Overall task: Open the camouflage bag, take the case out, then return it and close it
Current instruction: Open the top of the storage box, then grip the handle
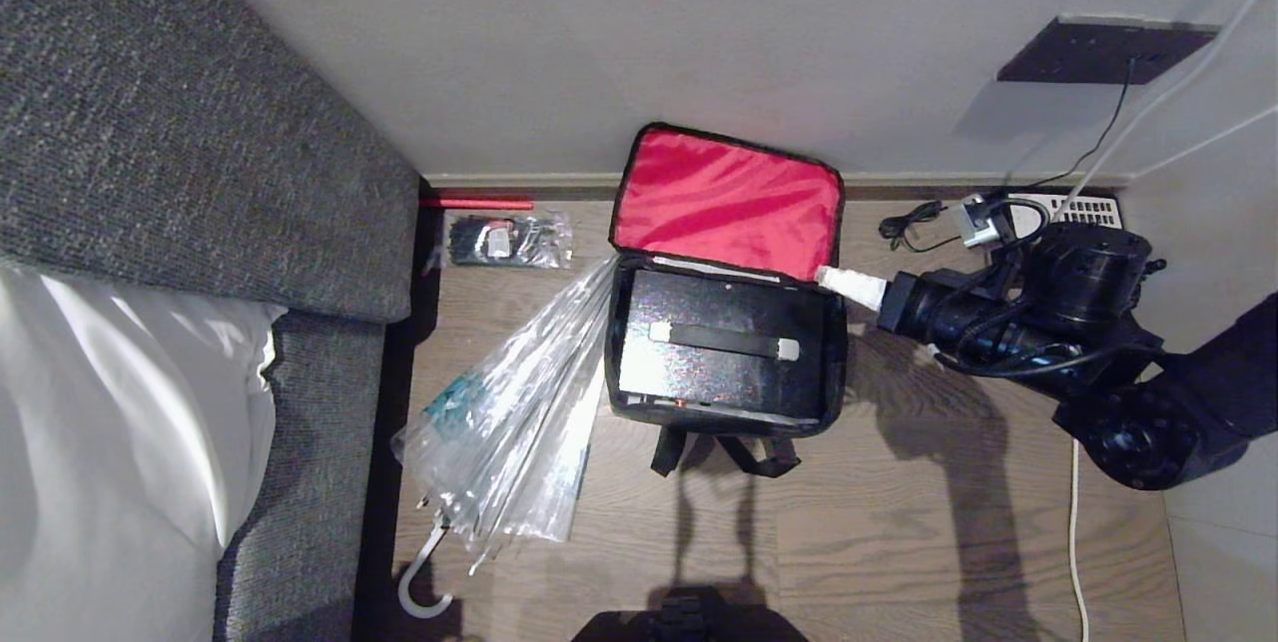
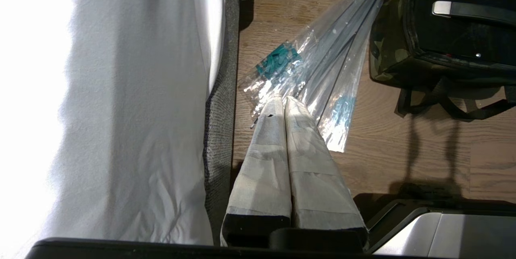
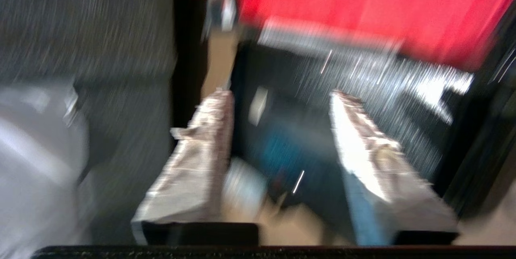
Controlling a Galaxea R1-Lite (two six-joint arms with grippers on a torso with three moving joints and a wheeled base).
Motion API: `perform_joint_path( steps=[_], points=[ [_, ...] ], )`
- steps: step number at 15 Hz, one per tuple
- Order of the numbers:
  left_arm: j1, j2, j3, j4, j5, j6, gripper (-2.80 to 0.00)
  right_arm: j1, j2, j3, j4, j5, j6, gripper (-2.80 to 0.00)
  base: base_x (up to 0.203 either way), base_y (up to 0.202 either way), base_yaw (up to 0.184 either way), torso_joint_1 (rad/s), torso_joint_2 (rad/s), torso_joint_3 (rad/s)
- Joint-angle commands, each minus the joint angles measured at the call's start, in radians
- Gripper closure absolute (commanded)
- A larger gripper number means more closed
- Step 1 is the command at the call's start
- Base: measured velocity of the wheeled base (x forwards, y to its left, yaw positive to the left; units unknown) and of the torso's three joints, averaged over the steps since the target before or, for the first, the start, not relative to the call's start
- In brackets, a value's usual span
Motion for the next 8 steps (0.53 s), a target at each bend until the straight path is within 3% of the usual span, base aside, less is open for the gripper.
perform_joint_path(
  steps=[1,6,8],
  points=[
    [0.0,0.0,0.0,-0.001,0.0,0.0,0.0,0.002,-0.158,0.074,0.121,0.026,0.001,0.0,0.0,0.0,0.0,0.0,0.0,0.0],
    [0.0,0.0,0.0,0.0,0.0,0.0,0.0,0.007,-0.579,0.269,0.549,0.097,-0.043,0.0,0.0,0.0,0.0,0.0,0.0,0.0],
    [0.0,0.0,0.0,-0.001,0.0,0.0,0.0,0.008,-0.753,0.397,0.761,0.103,-0.16,0.0,0.0,0.0,0.0,0.0,0.0,0.0]
  ],
)
